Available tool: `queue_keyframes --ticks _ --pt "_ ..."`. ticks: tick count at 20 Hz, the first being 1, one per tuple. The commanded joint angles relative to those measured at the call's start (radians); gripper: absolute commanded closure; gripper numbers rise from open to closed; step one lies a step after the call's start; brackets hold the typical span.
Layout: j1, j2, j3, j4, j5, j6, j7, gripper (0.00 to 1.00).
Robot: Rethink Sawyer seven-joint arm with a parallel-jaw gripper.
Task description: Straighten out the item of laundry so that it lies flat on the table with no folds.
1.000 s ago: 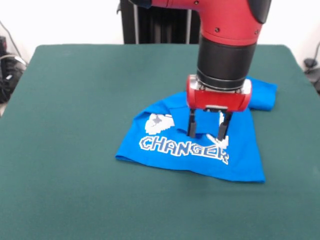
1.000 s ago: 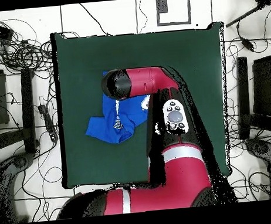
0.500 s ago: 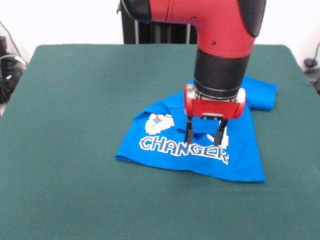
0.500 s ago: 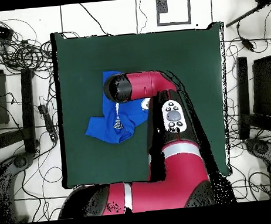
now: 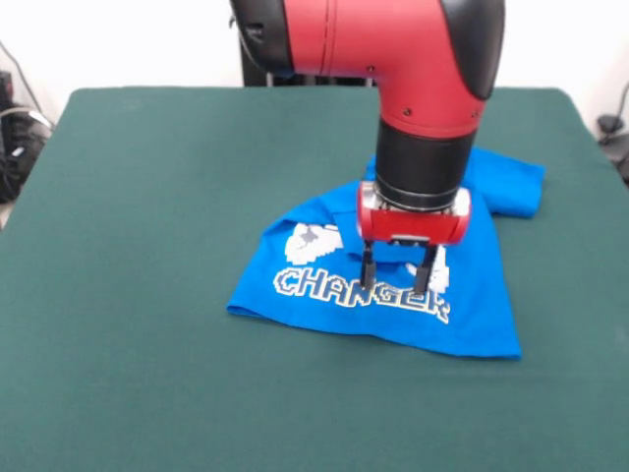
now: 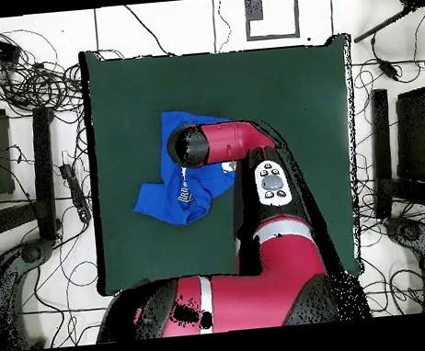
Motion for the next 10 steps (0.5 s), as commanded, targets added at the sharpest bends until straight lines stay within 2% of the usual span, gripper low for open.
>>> queue_keyframes --ticks 1,10 --pt "-0.015 0.056 0.084 0.112 -0.055 -0.044 -0.006 0.0" --pt "-0.018 0.043 0.085 0.141 -0.061 -0.054 -0.002 0.0"
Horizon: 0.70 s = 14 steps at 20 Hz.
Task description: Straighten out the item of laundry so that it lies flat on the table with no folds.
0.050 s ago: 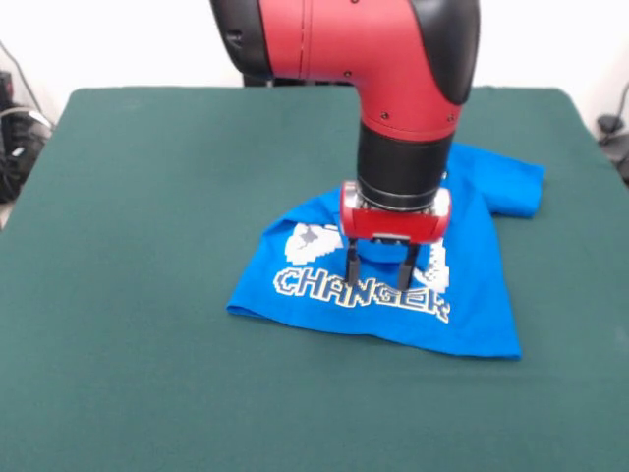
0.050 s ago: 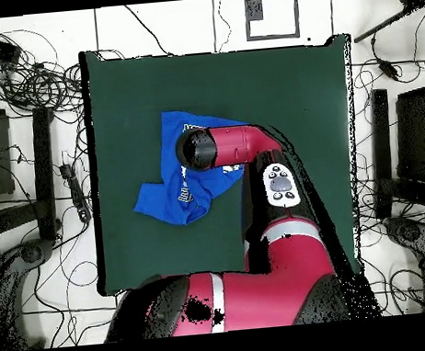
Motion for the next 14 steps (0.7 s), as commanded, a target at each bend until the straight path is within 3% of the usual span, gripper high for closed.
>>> queue_keyframes --ticks 1,14 --pt "0.007 0.038 0.084 0.123 -0.062 -0.05 -0.002 0.0" --pt "0.025 0.039 0.089 0.16 -0.047 -0.08 0.034 0.0"
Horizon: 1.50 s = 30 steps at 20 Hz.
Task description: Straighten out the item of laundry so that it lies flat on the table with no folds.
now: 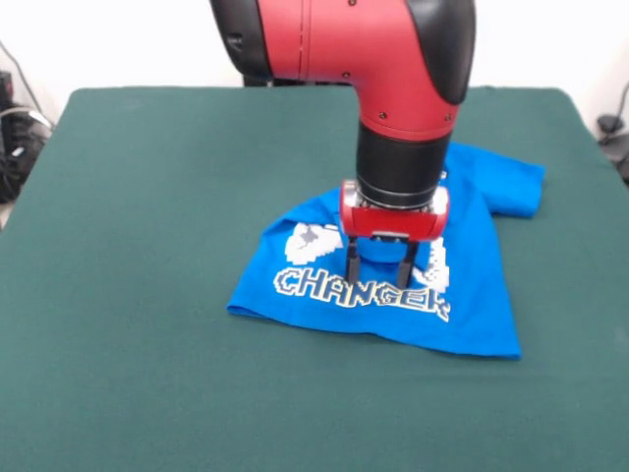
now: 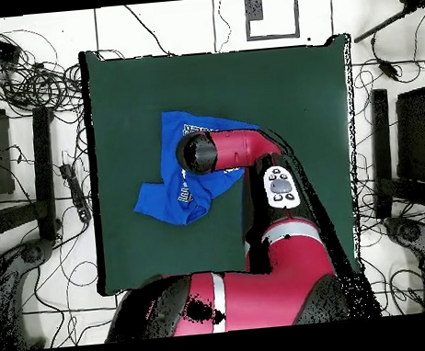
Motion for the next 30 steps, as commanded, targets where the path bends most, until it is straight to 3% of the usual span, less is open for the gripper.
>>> queue_keyframes --ticks 1,30 --pt "0.028 0.038 0.09 0.136 -0.044 -0.052 0.037 0.0" --pt "0.035 0.023 0.095 0.168 -0.025 -0.051 0.048 0.0"
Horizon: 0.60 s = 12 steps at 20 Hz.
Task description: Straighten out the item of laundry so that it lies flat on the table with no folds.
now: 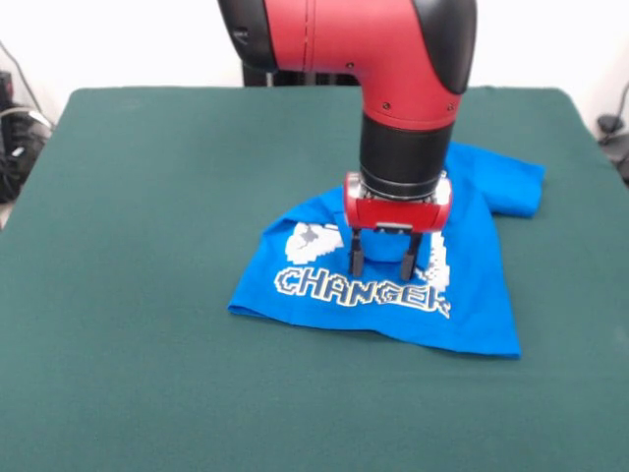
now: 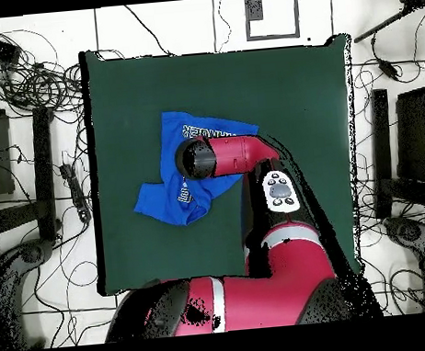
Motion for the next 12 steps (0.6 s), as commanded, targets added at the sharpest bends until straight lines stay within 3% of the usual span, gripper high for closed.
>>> queue_keyframes --ticks 1,12 --pt "0.035 0.04 0.094 0.124 -0.026 -0.014 0.049 0.0" --pt "0.039 0.035 0.088 0.138 -0.028 -0.026 0.059 0.0"
